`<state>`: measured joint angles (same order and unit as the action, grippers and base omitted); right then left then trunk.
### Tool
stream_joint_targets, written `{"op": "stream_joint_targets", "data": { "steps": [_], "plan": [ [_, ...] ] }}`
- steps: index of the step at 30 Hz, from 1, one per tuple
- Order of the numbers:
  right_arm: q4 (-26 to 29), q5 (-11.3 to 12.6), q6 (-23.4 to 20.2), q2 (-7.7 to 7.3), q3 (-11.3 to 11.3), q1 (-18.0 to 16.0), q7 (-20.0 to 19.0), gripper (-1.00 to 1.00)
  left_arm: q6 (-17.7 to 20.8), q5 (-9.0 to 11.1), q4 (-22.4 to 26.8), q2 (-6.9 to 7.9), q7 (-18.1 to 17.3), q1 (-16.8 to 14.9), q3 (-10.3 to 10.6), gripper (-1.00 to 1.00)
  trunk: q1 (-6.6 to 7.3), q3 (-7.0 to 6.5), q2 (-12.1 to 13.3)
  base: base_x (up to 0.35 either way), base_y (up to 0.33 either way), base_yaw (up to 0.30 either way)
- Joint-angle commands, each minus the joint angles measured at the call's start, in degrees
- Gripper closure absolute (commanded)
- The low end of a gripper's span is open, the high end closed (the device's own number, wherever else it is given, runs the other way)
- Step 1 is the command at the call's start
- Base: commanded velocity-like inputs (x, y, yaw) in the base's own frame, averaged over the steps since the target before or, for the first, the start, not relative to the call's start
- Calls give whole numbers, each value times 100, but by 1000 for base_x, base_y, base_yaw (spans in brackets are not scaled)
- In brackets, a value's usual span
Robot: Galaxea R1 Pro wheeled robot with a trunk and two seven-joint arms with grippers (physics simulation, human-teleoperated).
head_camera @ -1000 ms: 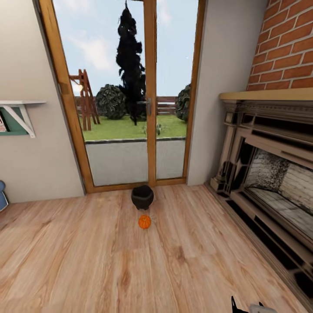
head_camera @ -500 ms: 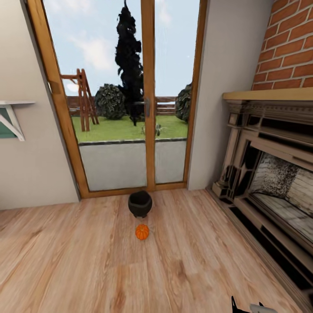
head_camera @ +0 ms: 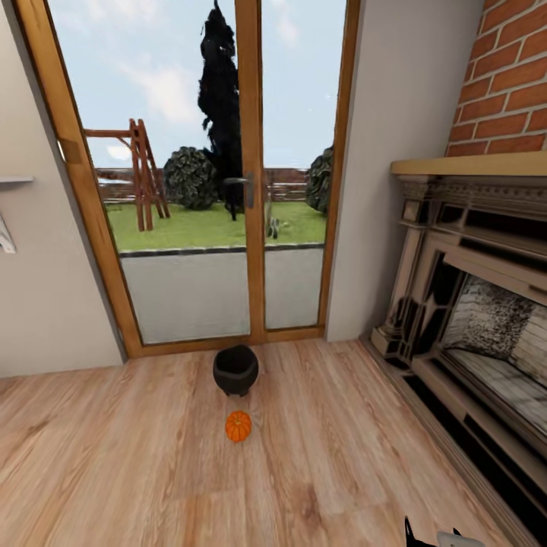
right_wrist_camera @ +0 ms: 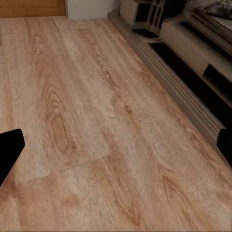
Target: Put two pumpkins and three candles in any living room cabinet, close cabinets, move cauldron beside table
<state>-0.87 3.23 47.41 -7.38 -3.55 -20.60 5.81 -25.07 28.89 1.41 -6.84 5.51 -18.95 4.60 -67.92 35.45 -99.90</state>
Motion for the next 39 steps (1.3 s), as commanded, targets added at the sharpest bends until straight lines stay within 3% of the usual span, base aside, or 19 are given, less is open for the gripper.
{"op": "stream_joint_targets", "data": {
  "steps": [1,14,26,39],
  "plan": [
    [-9,2,22,0,-31,-6,-18,-100,-16,20,-1,2,38,-3,49,-100,-3,6,-2,335,-130,0],
    [-9,32,33,33,-31,-6,-11,-100,-10,20,-1,0,38,-3,49,-100,-3,6,-2,328,-142,21],
    [-9,33,46,38,-39,-6,-10,-100,-7,26,-1,10,48,-3,43,-100,-3,6,-2,300,-182,225],
    [-9,5,27,35,-32,-6,-21,-100,-7,40,0,16,54,-3,40,-100,-3,42,-2,82,-41,173]
  ]
}}
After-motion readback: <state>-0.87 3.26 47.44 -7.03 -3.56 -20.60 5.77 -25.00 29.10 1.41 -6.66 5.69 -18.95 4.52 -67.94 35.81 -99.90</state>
